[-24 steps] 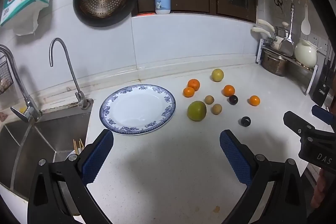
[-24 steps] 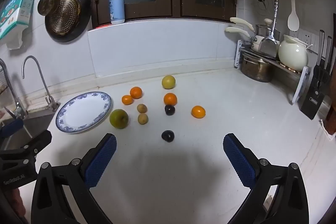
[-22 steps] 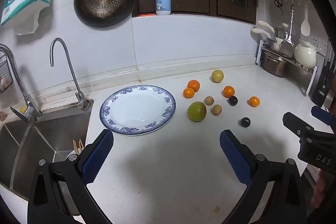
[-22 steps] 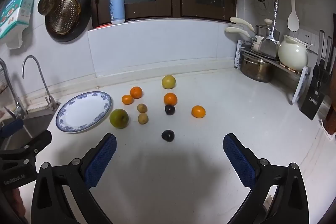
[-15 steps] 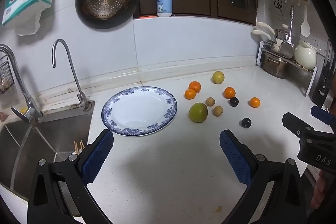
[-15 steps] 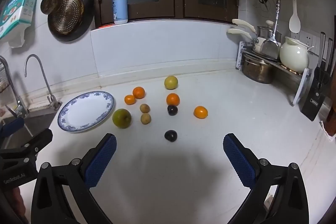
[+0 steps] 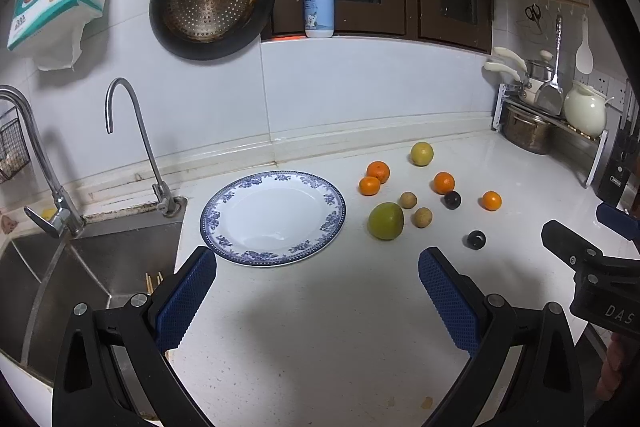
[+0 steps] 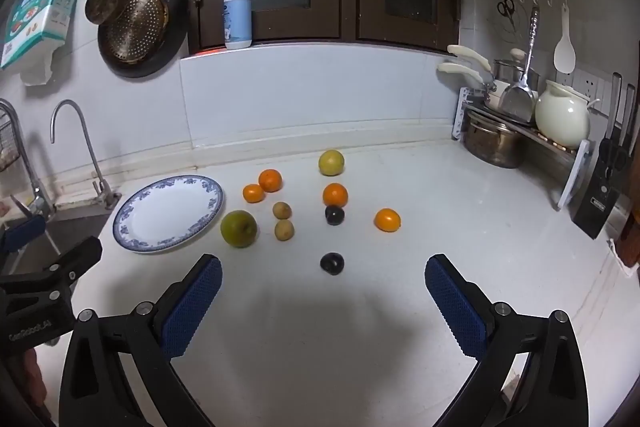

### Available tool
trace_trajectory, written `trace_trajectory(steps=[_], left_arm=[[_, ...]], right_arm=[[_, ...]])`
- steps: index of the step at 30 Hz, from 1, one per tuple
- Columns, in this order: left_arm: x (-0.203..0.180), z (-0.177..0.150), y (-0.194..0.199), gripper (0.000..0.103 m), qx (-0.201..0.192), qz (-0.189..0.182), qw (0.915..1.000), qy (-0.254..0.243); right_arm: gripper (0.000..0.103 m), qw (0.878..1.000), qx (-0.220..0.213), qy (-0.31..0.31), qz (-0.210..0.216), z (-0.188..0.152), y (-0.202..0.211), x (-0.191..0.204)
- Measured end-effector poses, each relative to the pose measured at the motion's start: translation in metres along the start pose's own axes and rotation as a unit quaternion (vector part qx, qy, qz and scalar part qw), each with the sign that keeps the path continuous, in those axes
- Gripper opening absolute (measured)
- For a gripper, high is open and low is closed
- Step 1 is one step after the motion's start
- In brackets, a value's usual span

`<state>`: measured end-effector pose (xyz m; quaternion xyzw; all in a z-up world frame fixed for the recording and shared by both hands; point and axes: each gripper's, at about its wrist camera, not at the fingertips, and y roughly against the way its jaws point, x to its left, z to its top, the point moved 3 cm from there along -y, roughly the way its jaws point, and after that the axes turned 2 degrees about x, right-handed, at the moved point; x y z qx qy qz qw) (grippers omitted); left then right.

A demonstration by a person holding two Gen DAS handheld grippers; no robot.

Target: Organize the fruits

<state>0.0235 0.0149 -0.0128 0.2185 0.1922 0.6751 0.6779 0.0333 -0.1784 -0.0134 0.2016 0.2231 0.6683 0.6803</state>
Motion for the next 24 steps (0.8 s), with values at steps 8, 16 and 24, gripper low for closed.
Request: trace_trajectory(steps=[8, 16, 24], left_arm=[[-0.0014, -0.0009, 0.0007, 0.103, -0.006, -0.005, 1.0000, -0.004], [-0.0022, -0.0003, 0.0026, 0.103, -0.011, -0.009, 0.9999, -0.005], [-0.0025, -0.0007, 0.0030, 0.103, -0.012, -0.010, 0.9999, -0.005]], right_arm=[[0.103, 1.000, 0.001, -0.002, 0.000, -0.0012, 0.0000, 0.0008], [0.103, 1.000, -0.002, -0.002, 0.000, -0.0014, 0.0008, 0.0014], [0.102, 1.000, -0.002, -0.001, 0.000, -0.0016, 0.0007, 0.0016]])
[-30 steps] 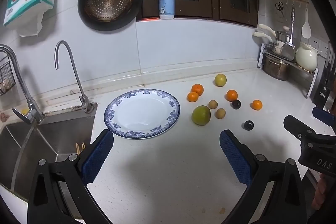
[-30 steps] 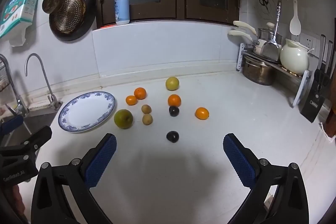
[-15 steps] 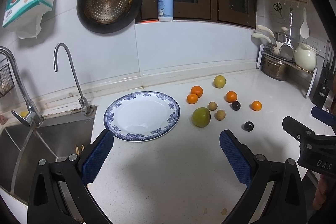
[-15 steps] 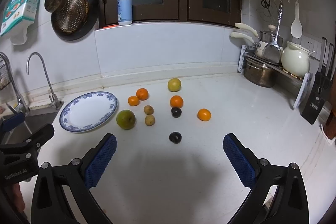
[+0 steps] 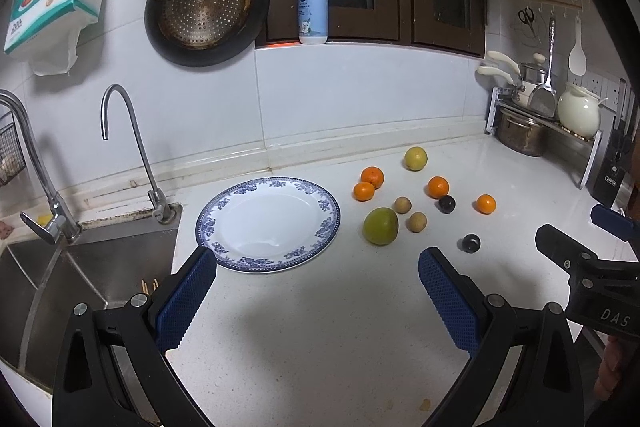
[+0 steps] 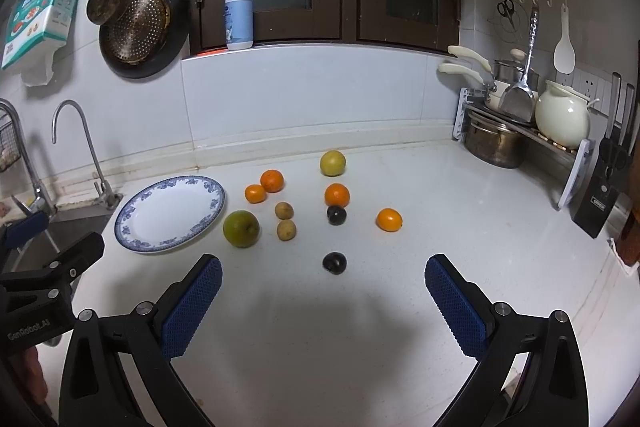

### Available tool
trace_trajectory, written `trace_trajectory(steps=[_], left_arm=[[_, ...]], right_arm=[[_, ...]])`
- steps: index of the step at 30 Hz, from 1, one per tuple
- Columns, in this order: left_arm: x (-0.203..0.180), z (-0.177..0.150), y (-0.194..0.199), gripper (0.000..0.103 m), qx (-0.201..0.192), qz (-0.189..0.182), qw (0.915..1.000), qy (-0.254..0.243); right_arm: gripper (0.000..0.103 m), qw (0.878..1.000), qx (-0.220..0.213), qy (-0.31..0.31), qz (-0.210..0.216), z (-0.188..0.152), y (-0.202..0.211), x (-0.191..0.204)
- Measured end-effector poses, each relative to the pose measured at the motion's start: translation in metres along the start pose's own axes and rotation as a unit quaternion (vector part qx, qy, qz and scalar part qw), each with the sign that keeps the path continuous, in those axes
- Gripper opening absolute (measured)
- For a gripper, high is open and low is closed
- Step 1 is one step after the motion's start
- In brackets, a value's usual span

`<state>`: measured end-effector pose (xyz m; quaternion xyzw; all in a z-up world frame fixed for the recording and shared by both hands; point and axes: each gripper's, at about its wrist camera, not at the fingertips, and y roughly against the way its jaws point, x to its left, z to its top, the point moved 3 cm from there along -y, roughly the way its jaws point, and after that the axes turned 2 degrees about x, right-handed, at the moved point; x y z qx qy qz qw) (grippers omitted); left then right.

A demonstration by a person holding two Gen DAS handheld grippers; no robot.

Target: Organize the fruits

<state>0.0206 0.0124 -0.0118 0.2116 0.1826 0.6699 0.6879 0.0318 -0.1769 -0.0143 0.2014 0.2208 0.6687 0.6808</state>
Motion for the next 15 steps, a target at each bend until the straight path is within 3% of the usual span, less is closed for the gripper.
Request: trace_trajectory(steps=[15], left_arm=[[-0.0009, 0.0015, -0.0027, 0.103, 0.000, 0.000, 1.0000, -0.001]], right_arm=[[0.103, 1.000, -0.001, 0.002, 0.002, -0.0001, -0.0008, 0.0024]])
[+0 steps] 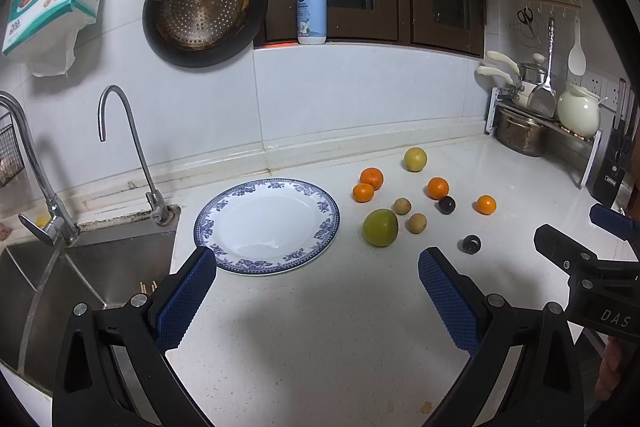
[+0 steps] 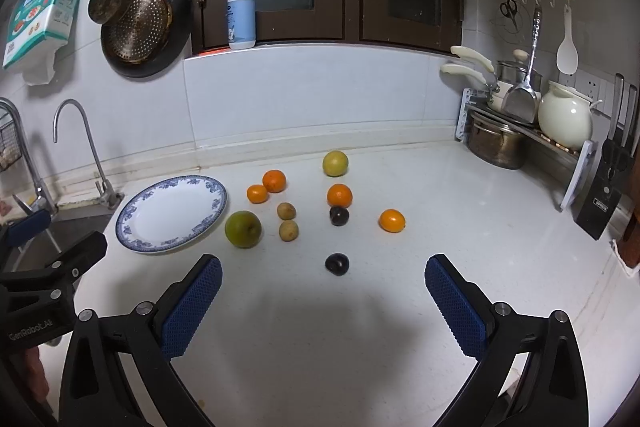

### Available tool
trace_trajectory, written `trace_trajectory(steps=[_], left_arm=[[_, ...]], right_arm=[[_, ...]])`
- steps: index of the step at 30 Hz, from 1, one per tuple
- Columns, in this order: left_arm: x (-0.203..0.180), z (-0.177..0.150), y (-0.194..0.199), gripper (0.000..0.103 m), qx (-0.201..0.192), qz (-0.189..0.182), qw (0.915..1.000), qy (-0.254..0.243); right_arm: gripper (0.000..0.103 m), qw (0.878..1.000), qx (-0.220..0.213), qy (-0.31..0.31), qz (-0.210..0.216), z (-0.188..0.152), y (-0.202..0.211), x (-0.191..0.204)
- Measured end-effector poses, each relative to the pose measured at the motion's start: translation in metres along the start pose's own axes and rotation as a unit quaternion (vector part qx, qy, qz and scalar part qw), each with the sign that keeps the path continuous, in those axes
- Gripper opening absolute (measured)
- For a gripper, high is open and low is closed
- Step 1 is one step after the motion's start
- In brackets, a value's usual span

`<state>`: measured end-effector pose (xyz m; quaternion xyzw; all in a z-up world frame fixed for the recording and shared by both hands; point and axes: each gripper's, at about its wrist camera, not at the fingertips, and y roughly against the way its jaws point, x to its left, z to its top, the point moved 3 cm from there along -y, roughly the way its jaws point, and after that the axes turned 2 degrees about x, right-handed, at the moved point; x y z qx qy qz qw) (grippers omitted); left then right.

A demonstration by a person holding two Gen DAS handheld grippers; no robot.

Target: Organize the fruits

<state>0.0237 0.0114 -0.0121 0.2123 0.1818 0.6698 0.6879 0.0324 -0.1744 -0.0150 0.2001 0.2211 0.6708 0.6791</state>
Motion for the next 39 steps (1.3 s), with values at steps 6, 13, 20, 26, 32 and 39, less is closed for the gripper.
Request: trace_trajectory(steps=[6, 13, 20, 26, 32, 39], left_arm=[[-0.002, 0.001, -0.003, 0.103, -0.001, -0.002, 1.0000, -0.002], [-0.004, 0.001, -0.005, 0.103, -0.001, -0.007, 1.0000, -0.004], [-0.005, 0.001, -0.006, 0.103, 0.001, -0.008, 0.9999, -0.008], [-0.006, 0.000, -0.010, 0.103, 0.006, -0.008, 0.9999, -0.013], [-0.010, 0.002, -0.020, 0.103, 0.015, -0.023, 0.9993, -0.027], [-0.016, 0.011, -0.045, 0.100, 0.028, -0.045, 0.9972, -0.052]], right_arm=[[0.103, 1.000, 0.002, -0.001, 0.001, 0.000, -0.002, 0.000], [0.103, 1.000, 0.003, -0.001, 0.001, 0.000, -0.003, 0.000], [0.103, 1.000, 0.006, -0.003, 0.003, 0.000, -0.006, -0.002], [0.103, 1.000, 0.013, -0.006, 0.005, -0.002, -0.010, -0.005], [0.103, 1.000, 0.025, -0.005, 0.006, -0.004, -0.018, -0.006], [0.103, 0.999, 0.037, -0.019, 0.010, 0.000, -0.041, -0.007]])
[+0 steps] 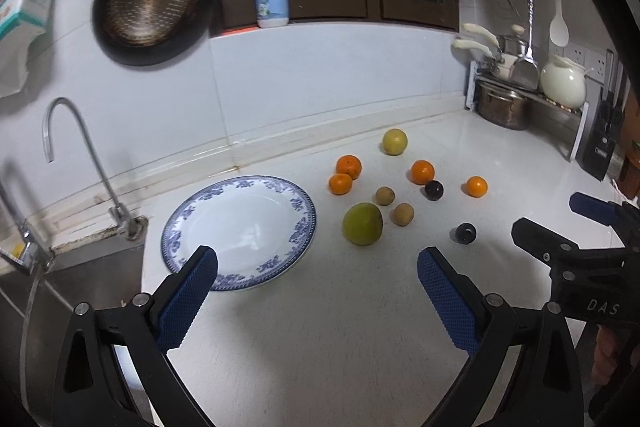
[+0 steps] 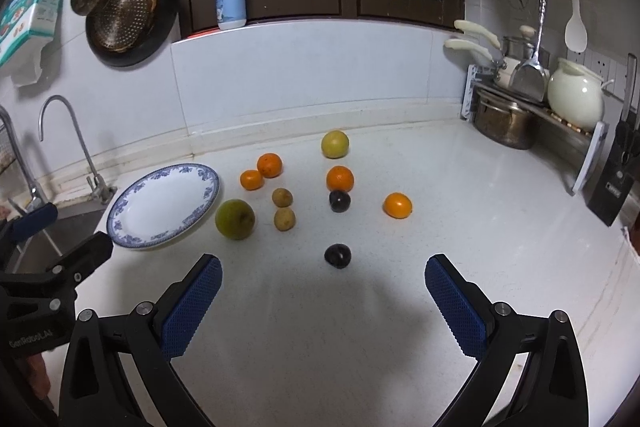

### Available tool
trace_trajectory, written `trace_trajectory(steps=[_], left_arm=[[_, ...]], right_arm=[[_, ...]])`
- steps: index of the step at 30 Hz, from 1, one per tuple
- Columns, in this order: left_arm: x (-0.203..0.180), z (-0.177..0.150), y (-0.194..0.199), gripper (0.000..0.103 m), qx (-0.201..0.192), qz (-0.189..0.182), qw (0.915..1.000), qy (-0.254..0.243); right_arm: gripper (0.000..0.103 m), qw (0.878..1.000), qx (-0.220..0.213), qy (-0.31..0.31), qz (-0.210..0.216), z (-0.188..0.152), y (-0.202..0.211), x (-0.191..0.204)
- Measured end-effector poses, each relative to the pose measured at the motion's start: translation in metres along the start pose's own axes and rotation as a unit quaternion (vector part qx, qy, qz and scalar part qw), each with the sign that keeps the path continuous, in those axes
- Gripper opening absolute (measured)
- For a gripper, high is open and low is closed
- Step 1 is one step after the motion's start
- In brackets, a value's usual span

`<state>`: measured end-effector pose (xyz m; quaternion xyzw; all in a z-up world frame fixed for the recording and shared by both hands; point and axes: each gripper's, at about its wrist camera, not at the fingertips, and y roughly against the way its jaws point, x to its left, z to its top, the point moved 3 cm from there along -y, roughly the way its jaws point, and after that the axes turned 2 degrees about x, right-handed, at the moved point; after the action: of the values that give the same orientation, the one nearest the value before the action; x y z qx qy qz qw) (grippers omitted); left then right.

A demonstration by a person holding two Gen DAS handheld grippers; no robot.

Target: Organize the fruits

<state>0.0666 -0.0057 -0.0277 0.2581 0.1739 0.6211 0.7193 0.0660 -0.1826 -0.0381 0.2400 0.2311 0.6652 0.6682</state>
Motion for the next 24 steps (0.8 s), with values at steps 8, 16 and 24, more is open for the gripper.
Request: trace_trajectory(steps=[8, 16, 24], left_arm=[[-0.006, 0.011, -0.039, 0.095, 0.007, -0.026, 0.9986, -0.046], [-0.014, 0.017, -0.085, 0.086, 0.030, -0.064, 0.9954, -0.065], [-0.026, 0.017, -0.130, 0.079, 0.068, -0.096, 0.9902, -0.076]], right_arm=[[0.102, 1.000, 0.009, -0.011, -0.016, 0.006, -0.031, -0.004], [0.097, 0.999, 0.042, -0.021, -0.012, 0.006, -0.067, -0.006], [0.084, 0.995, 0.085, -0.042, -0.006, 0.002, -0.102, -0.018]])
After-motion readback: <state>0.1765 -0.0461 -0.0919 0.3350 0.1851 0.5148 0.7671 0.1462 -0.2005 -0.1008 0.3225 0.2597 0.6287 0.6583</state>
